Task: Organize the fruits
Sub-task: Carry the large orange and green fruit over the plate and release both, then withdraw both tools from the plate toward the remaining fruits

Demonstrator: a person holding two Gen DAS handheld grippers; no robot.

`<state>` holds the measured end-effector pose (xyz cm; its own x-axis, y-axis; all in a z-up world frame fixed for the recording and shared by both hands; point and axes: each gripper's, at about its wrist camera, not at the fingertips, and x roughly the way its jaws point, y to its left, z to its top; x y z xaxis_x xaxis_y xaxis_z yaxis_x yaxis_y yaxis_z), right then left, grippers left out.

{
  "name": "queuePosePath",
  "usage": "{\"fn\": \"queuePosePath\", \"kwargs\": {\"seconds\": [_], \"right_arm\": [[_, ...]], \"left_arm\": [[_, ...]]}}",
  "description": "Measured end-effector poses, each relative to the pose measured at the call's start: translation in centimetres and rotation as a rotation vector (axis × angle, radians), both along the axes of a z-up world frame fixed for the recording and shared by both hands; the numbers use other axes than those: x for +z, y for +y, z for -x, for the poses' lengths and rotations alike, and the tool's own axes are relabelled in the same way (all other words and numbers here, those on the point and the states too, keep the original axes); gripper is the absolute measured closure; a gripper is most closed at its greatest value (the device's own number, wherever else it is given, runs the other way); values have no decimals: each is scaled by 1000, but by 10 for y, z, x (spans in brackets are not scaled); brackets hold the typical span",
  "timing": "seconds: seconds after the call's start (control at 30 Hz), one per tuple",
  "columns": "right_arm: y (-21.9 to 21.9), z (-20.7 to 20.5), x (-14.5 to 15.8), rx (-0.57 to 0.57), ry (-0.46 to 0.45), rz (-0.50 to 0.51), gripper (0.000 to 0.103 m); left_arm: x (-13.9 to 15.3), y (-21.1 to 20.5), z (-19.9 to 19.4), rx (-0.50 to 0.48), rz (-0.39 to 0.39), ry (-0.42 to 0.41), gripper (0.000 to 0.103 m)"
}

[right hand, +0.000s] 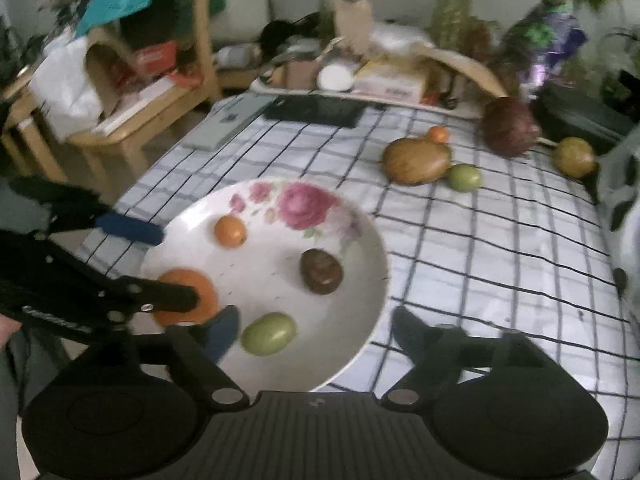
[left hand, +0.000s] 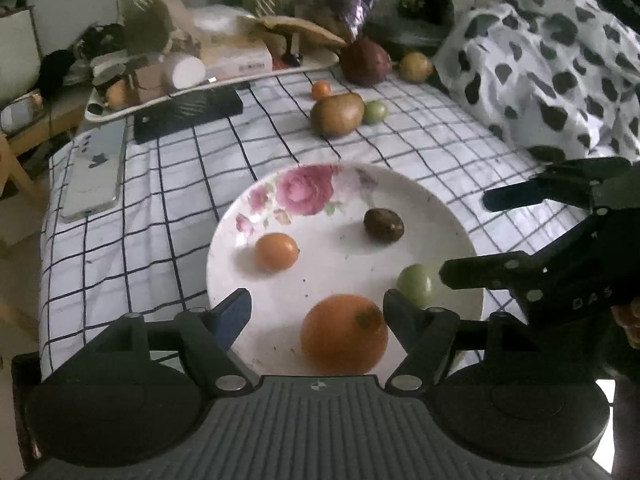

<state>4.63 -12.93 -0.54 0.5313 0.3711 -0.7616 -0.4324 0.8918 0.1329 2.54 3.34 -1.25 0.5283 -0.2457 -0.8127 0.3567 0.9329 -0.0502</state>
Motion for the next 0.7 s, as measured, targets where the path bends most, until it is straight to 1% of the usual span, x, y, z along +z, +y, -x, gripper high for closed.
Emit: {"fn": "queuePosePath", "kwargs": {"seconds": [0.17,0.23,0.4,0.5,0.7], "right_arm": [[-11,-3,3,-66,-24,0,3],[-15,-5,2,-96,-36,3,0],[-31,-10,0,-188,-58,7,0],[-42,-13,-2,-248,-59,8,0],[-49,-11,0,-292,-102,26,0]], "left_arm": [[1,-8,-4,4,-8,-16,32],[2,-10,-5,3,-6,-26,32],[6,-20,-10,-6,0,-56,32],[8,-29,-12,-27,-4,-76,32],[10,-42,-17,-61,-35,-118,32]]}}
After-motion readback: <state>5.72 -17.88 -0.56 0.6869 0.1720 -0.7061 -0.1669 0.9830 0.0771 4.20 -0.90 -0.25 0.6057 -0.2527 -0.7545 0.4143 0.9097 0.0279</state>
